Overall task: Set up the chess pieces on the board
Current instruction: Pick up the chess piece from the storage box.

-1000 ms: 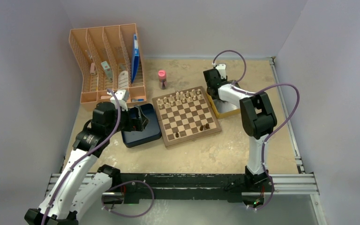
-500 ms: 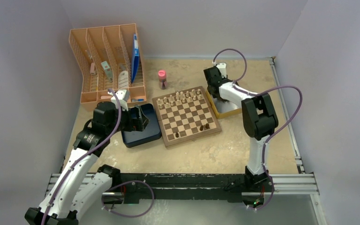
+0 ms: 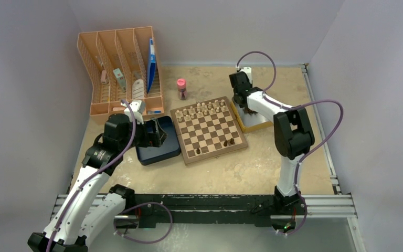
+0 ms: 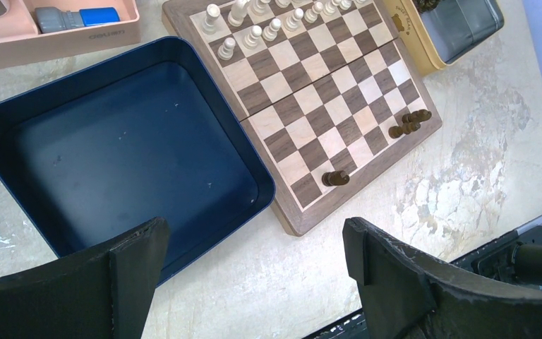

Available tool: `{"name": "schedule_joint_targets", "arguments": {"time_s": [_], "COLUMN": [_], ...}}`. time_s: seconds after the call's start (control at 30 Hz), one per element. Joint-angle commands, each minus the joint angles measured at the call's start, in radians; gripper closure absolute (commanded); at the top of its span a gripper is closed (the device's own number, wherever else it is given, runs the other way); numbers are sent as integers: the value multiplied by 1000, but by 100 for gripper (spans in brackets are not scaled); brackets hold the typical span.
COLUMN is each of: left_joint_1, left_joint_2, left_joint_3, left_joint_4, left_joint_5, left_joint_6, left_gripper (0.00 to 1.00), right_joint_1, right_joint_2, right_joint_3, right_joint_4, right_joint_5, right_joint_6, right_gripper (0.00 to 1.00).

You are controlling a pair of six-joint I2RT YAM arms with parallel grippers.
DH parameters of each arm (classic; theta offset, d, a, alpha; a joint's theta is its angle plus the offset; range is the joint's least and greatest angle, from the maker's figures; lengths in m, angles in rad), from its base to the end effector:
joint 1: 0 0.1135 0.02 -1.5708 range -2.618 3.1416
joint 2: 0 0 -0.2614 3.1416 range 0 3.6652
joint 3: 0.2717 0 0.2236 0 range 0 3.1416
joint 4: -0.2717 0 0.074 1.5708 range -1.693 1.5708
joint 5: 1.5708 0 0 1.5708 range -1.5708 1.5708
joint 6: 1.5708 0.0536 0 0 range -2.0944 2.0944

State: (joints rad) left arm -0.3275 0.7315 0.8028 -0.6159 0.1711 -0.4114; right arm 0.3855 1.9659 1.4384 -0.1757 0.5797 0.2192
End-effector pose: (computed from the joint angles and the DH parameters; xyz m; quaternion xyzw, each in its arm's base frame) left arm 0.1339 -0.0551 0.2976 0.0055 0.8690 -0.2460 0.4292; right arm 0.4072 0.1336 0.2213 0.0475 0.8765 -0.1276 0.4617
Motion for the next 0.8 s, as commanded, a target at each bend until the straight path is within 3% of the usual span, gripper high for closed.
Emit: {"name": "schedule_joint_targets", "arguments": {"time_s": [0.0,0.77], "left_joint_1": [5,5], "left_joint_2": [-11,-29], "left_joint_3": [4,5], "left_joint_4": [36,34], "left_joint_5": [4,-10], "left_joint_6": [-6,-7], "left_gripper": [6,6], "right_joint_1": [1,3], "right_joint_2": [29,88], "right_joint_3": [25,28], "right_joint_4": [20,38], "right_joint_5": [11,54], "right_joint_6": [-22,-65], "right_gripper": [67,67]}}
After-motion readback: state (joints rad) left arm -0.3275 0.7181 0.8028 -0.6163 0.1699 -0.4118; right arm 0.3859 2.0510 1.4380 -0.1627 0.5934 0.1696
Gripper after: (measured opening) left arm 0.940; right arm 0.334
